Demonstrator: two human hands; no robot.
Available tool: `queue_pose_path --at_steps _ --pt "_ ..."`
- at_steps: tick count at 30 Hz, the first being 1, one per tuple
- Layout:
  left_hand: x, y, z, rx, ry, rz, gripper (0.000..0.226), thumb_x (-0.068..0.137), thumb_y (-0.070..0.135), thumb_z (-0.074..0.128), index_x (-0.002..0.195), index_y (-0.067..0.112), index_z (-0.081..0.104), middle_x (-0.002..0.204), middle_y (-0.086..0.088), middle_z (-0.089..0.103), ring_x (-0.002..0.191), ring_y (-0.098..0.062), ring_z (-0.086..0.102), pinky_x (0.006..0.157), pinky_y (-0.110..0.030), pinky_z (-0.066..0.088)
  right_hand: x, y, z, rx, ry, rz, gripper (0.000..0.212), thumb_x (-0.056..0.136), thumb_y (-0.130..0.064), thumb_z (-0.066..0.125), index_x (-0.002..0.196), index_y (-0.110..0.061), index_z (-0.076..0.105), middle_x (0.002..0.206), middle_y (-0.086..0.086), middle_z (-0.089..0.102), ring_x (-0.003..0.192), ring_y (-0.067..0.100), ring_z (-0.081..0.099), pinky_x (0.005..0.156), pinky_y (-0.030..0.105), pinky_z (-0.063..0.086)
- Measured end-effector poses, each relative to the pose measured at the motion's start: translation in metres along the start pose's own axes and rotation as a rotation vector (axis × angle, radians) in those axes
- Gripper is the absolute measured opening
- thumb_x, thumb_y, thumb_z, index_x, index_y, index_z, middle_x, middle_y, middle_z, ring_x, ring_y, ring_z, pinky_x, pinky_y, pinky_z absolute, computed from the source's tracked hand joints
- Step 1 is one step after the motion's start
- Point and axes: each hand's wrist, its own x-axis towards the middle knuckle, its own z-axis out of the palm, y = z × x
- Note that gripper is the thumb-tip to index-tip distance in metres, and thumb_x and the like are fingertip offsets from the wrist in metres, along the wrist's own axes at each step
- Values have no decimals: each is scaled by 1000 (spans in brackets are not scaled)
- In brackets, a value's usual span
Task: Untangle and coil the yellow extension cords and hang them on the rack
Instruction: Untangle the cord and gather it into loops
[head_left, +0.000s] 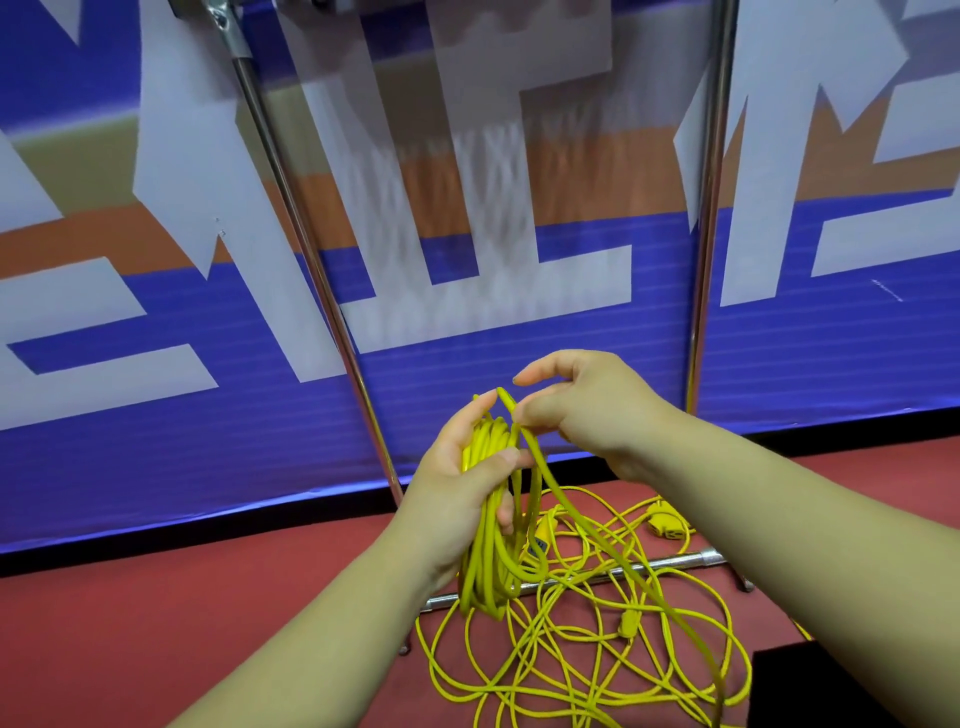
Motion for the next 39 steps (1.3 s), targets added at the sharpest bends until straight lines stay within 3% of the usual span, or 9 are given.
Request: queue_pose_path --at_steps 3,7,10,16,20,24,27,32,39 --pt "1 -1 5 -21 -16 -1 62 96 2 60 147 30 40 98 -25 72 42 -18 46 44 -25 44 5 5 4 17 32 31 26 74 -1 81 92 -15 69 72 12 75 67 24 74 67 39 62" --pt "2 0 4 -11 40 12 62 96 -1 58 146 31 43 79 -18 66 42 -17 44 43 -26 42 12 10 -4 -66 103 -30 24 72 -17 87 87 -18 68 78 8 76 73 22 74 74 38 58" --pt "5 6 -1 46 78 39 61 95 1 60 145 34 46 75 -15 63 45 -18 43 47 -27 40 10 19 -18 -66 87 -40 23 75 -21 85 88 -15 66 79 7 73 69 17 68 67 32 54" --pt "9 33 -22 16 100 90 62 95 0 58 145 34 46 74 -15 64 63 -23 61 56 -30 54 -6 43 -15 28 -240 59 24 82 -9 78 87 -11 56 65 4 65 66 18 61 65 30 45" --pt "16 35 -29 -152 228 122 59 98 0 54 148 29 42 69 -11 61 59 -24 62 53 -31 54 -20 46 7 91 -431 117 24 90 -19 71 92 -15 48 90 16 73 86 22 69 80 35 48" --pt "19 31 -37 -248 327 152 59 99 1 53 149 29 38 68 -9 60 51 -21 57 51 -32 51 -28 47 25 129 -566 201 17 100 -25 56 92 -20 42 98 2 75 91 18 72 87 34 52" --pt "18 32 -46 -275 404 161 60 99 3 56 150 28 37 70 -7 62 52 -16 57 47 -29 50 -30 51 37 158 -661 226 16 104 -23 49 92 -20 39 97 4 75 95 24 73 82 32 54" --pt "15 37 -68 -336 482 161 66 97 3 59 153 27 33 81 -10 66 52 -14 54 46 -26 47 -28 60 51 173 -655 259 13 104 -17 49 93 -16 42 84 8 70 64 14 64 72 36 58" --pt "5 42 -85 -362 410 168 48 97 1 56 135 31 52 70 -6 62 57 -17 63 51 -28 53 -15 82 52 -64 -595 308 35 91 -46 65 84 -13 57 76 13 64 57 17 56 58 28 47"
